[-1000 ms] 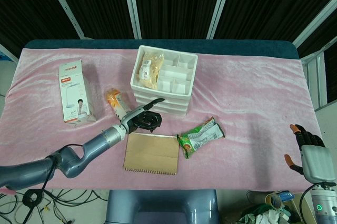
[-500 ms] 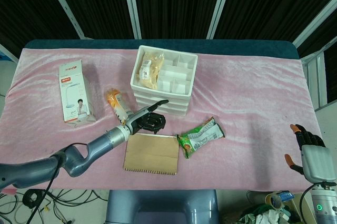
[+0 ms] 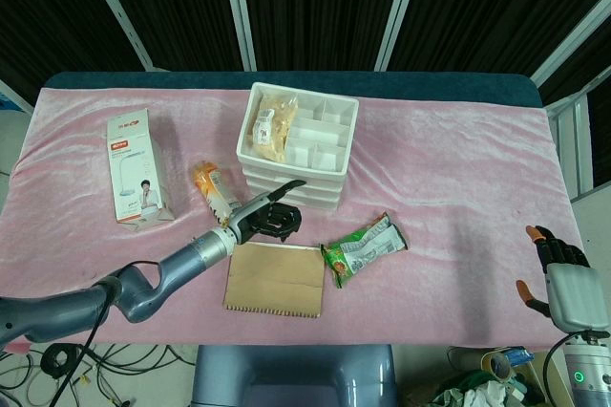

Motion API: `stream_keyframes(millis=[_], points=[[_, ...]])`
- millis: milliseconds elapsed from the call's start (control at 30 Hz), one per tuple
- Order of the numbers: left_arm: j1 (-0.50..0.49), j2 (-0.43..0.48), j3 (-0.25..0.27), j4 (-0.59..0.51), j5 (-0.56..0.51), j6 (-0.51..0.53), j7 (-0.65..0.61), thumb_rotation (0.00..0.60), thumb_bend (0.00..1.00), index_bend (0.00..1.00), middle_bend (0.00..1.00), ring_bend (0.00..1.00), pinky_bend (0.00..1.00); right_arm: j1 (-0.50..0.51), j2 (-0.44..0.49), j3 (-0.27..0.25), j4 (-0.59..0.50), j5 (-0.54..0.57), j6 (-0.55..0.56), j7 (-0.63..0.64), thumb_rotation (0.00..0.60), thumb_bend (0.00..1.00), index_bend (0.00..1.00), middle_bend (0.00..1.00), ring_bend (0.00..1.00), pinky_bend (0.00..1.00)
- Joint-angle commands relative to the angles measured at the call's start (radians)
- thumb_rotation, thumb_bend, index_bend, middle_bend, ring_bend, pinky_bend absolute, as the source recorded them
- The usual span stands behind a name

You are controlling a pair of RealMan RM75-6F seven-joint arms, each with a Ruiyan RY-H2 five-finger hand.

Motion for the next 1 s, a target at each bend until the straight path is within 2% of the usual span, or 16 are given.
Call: stream_keyframes(millis=[33,1000], points=[[-0.004,-0.001,-0.003,0.003,-0.004,-0.002,-0.001,0.600,0.42,0.00,0.61,0.62,0.65,0.000,0.000,0.000,0.000,0.001,-0.001,-0.002,0.600,0.24,0.15,0.11,0.18,0.20],[-0.036,-0.001,0.011,0.011,0.003,-0.030,-0.019,0.600,0.42,0.00,0.63,0.62,0.65,-0.001,0.000,0.002,-0.005,0.007,0.000,-0.009,0.600,0.24,0.15,0.11,0.18,0.20]])
